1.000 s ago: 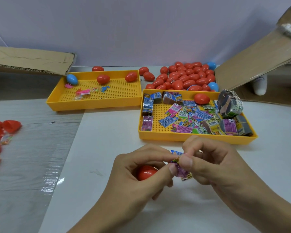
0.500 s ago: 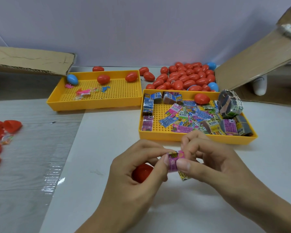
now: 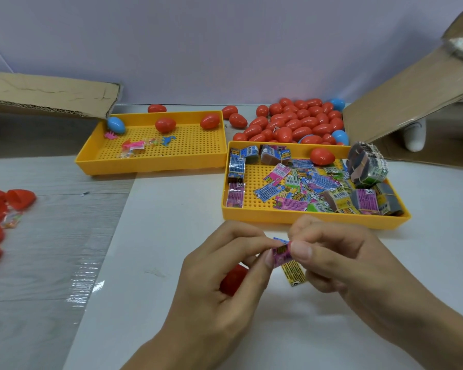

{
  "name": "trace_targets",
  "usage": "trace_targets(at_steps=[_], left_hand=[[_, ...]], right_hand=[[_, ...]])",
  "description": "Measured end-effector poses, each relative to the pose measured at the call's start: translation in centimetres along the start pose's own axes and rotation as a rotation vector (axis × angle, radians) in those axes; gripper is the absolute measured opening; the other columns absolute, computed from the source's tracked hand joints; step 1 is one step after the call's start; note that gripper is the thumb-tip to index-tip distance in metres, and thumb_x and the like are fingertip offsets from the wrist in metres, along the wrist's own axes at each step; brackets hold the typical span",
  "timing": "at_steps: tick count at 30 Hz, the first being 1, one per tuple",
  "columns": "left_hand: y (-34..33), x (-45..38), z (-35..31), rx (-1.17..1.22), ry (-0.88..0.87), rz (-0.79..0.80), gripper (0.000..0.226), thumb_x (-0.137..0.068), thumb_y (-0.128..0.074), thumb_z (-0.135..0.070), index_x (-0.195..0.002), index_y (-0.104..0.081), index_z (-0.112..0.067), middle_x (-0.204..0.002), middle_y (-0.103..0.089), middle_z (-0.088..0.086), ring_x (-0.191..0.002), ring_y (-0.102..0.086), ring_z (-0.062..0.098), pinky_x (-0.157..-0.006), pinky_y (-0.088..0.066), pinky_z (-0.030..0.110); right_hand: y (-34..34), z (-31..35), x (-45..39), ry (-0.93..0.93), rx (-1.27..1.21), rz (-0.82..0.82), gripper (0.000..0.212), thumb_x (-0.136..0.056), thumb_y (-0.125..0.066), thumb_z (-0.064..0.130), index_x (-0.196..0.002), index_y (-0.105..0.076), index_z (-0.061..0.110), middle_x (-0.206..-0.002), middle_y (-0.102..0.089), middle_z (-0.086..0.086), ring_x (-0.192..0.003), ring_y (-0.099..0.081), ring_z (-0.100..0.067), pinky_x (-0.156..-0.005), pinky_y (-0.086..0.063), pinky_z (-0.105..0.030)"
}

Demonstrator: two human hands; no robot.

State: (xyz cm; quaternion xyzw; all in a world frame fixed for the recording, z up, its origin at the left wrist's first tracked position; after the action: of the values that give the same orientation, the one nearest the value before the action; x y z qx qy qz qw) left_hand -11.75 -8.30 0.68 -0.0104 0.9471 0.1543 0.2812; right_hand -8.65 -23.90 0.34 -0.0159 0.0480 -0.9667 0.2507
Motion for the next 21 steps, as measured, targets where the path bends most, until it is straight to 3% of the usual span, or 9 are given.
trace_targets(at_steps=[2,4,7,9,11,13,15,17,21], left_hand=[[-0.1,0.0,0.1,-0.039,-0.008,0.008,0.018,-0.091,-0.059,-0.018,-0.095,-0.075,-0.011,-0.092,-0.062,-0.001,-0.064,-0.063,0.013,-0.054,-0.049,0.024],[0.0,0.1,0.3,-0.031,0.028,0.01,0.017,-0.091,-0.061,-0.023,-0.1,-0.075,-0.018,-0.095,-0.064,-0.004,-0.069,-0.065,0.014,-0.059,-0.049,0.02],[-0.1,0.7,1.4,0.189,0.279,0.065,0.028,-0.08,-0.063,-0.029,-0.107,-0.062,-0.035,-0.1,-0.064,-0.008,-0.081,-0.066,0.019,-0.066,-0.052,0.023],[-0.3,1.0,2.1,0.355,0.374,0.096,0.037,-0.075,-0.062,-0.014,-0.105,-0.052,-0.034,-0.099,-0.063,-0.008,-0.083,-0.066,0.019,-0.072,-0.054,0.027],[-0.3,0.9,2.1,0.398,0.357,0.068,0.041,-0.078,-0.054,0.002,-0.097,-0.048,-0.034,-0.096,-0.062,-0.011,-0.085,-0.067,0.017,-0.077,-0.056,0.029],[-0.4,0.7,2.0,0.418,0.323,0.032,0.039,-0.082,-0.053,0.005,-0.094,-0.049,-0.033,-0.097,-0.062,-0.01,-0.091,-0.068,0.016,-0.081,-0.057,0.03],[-0.4,0.5,2.0,0.445,0.3,-0.003,0.038,-0.083,-0.059,0.004,-0.096,-0.052,-0.031,-0.101,-0.061,-0.002,-0.095,-0.067,0.018,-0.082,-0.058,0.03],[-0.3,0.4,1.9,0.443,0.277,-0.021,0.04,-0.083,-0.067,0.001,-0.105,-0.053,-0.03,-0.103,-0.063,0.001,-0.098,-0.067,0.021,-0.082,-0.059,0.037],[0.2,0.2,1.6,0.397,0.256,-0.036,0.035,-0.078,-0.076,-0.017,-0.109,-0.063,-0.027,-0.104,-0.068,0.004,-0.096,-0.068,0.028,-0.068,-0.061,0.036]], right_hand=[[0.0,0.1,-0.1,0.033,0.058,-0.036,0.037,-0.064,-0.082,0.055,-0.073,-0.079,0.019,-0.066,-0.049,0.003,-0.049,-0.036,-0.007,-0.045,-0.029,-0.015],[0.0,0.4,0.0,0.094,0.088,-0.074,0.025,-0.07,-0.079,0.041,-0.074,-0.08,0.017,-0.06,-0.057,0.008,-0.048,-0.043,-0.001,-0.046,-0.034,-0.009],[0.2,0.7,0.1,0.179,0.209,-0.16,0.016,-0.073,-0.075,0.035,-0.073,-0.08,0.02,-0.062,-0.063,0.003,-0.051,-0.047,0.001,-0.05,-0.036,-0.007],[0.4,0.7,0.2,0.206,0.277,-0.22,0.013,-0.072,-0.079,0.037,-0.072,-0.08,0.024,-0.062,-0.06,-0.006,-0.054,-0.046,-0.003,-0.052,-0.036,-0.011],[0.5,0.6,0.2,0.212,0.29,-0.254,0.016,-0.069,-0.08,0.04,-0.07,-0.08,0.024,-0.061,-0.054,-0.015,-0.056,-0.046,-0.009,-0.052,-0.037,-0.014],[0.4,0.4,0.3,0.213,0.308,-0.262,0.02,-0.068,-0.078,0.043,-0.07,-0.08,0.023,-0.061,-0.052,-0.017,-0.056,-0.045,-0.015,-0.052,-0.037,-0.016],[0.4,0.5,0.3,0.22,0.315,-0.265,0.017,-0.07,-0.081,0.041,-0.069,-0.079,0.024,-0.061,-0.051,-0.018,-0.056,-0.044,-0.016,-0.052,-0.037,-0.016],[0.5,0.5,0.4,0.226,0.301,-0.276,0.014,-0.071,-0.081,0.038,-0.069,-0.08,0.024,-0.059,-0.048,-0.017,-0.053,-0.042,-0.006,-0.051,-0.035,-0.013],[0.6,0.6,0.4,0.236,0.289,-0.283,0.016,-0.071,-0.075,0.044,-0.074,-0.08,0.028,-0.059,-0.045,-0.019,-0.05,-0.039,-0.002,-0.049,-0.033,-0.011]])
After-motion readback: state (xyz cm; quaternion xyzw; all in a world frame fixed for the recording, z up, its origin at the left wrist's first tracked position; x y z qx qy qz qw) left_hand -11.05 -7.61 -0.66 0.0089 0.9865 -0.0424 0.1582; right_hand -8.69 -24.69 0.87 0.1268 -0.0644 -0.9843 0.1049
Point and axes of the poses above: each hand's wrist, its own x-axis away from the middle knuckle, its own y-axis out of the back of the hand, z = x × y, the point moved 4 cm from there along -x, towards the middle knuckle
